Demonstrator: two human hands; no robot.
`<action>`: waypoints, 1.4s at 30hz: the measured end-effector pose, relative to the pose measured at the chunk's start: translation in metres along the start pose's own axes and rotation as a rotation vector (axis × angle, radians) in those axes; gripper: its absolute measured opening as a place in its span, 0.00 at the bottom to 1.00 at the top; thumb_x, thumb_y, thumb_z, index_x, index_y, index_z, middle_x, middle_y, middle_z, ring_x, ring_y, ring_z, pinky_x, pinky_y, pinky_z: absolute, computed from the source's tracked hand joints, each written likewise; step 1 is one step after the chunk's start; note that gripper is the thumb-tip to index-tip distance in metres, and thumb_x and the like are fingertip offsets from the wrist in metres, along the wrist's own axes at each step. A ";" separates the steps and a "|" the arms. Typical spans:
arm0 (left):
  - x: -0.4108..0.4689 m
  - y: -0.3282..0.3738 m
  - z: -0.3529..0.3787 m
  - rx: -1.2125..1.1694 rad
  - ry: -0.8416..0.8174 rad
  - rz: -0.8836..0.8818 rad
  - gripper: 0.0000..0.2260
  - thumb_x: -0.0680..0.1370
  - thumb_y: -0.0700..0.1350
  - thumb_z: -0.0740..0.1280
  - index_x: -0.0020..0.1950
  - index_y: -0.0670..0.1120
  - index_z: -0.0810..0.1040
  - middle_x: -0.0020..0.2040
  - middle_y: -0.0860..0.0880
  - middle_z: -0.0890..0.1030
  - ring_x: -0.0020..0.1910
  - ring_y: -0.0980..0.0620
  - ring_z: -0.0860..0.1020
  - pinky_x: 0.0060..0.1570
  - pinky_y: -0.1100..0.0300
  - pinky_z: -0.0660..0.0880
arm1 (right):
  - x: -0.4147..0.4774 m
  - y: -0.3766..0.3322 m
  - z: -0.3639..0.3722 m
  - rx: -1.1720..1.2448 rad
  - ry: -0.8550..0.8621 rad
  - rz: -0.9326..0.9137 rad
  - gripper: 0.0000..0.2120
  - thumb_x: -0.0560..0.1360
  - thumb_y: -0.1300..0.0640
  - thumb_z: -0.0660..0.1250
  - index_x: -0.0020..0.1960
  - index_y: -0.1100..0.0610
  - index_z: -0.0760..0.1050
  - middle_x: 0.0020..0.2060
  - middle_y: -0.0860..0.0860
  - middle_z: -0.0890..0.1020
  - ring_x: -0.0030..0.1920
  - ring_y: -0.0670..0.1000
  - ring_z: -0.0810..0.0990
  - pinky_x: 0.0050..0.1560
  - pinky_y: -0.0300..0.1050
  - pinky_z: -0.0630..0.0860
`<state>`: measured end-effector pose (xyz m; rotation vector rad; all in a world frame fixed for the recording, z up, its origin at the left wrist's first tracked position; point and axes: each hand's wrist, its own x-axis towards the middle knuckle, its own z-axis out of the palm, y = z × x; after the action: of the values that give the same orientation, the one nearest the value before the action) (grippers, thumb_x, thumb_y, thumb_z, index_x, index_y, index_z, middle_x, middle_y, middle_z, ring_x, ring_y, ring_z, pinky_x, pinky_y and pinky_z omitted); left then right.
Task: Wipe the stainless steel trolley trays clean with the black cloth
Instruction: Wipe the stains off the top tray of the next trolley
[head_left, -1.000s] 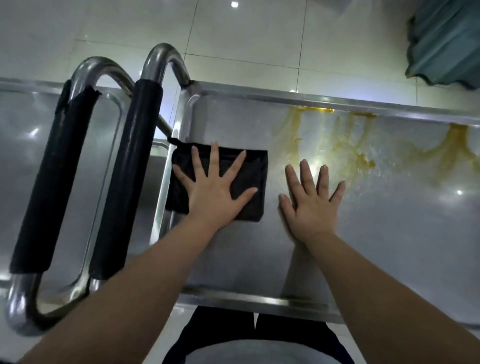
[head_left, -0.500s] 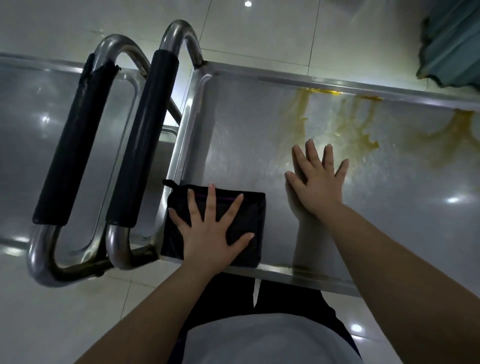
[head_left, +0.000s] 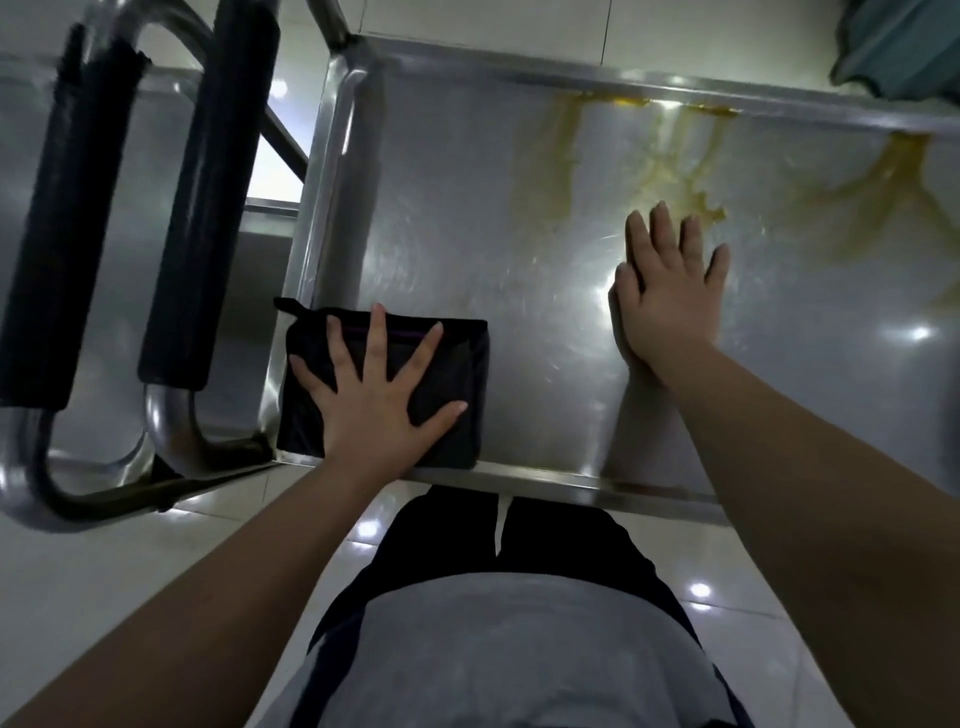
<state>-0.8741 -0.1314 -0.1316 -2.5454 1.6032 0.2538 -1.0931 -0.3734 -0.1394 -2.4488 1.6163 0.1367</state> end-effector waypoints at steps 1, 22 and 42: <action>0.002 0.000 -0.001 0.005 -0.002 -0.001 0.37 0.71 0.78 0.43 0.78 0.66 0.44 0.81 0.45 0.44 0.76 0.29 0.43 0.64 0.21 0.43 | 0.002 0.000 0.001 -0.010 -0.001 0.002 0.26 0.82 0.46 0.45 0.80 0.44 0.46 0.80 0.46 0.48 0.79 0.55 0.44 0.75 0.64 0.42; -0.019 0.086 -0.008 -0.015 -0.053 -0.063 0.38 0.69 0.79 0.46 0.77 0.68 0.45 0.81 0.49 0.42 0.77 0.35 0.39 0.63 0.21 0.44 | 0.005 0.005 0.000 0.062 -0.067 -0.070 0.28 0.81 0.45 0.39 0.80 0.46 0.42 0.80 0.47 0.45 0.79 0.56 0.39 0.74 0.66 0.36; 0.270 0.122 -0.050 -0.124 -0.027 -0.029 0.39 0.63 0.84 0.38 0.71 0.74 0.34 0.80 0.54 0.37 0.75 0.34 0.34 0.61 0.22 0.33 | 0.012 0.009 0.004 0.017 -0.034 -0.031 0.28 0.81 0.44 0.42 0.80 0.46 0.47 0.78 0.46 0.46 0.79 0.53 0.42 0.76 0.63 0.40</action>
<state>-0.8655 -0.4316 -0.1403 -2.6415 1.5863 0.3946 -1.0963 -0.3863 -0.1470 -2.4440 1.5582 0.1583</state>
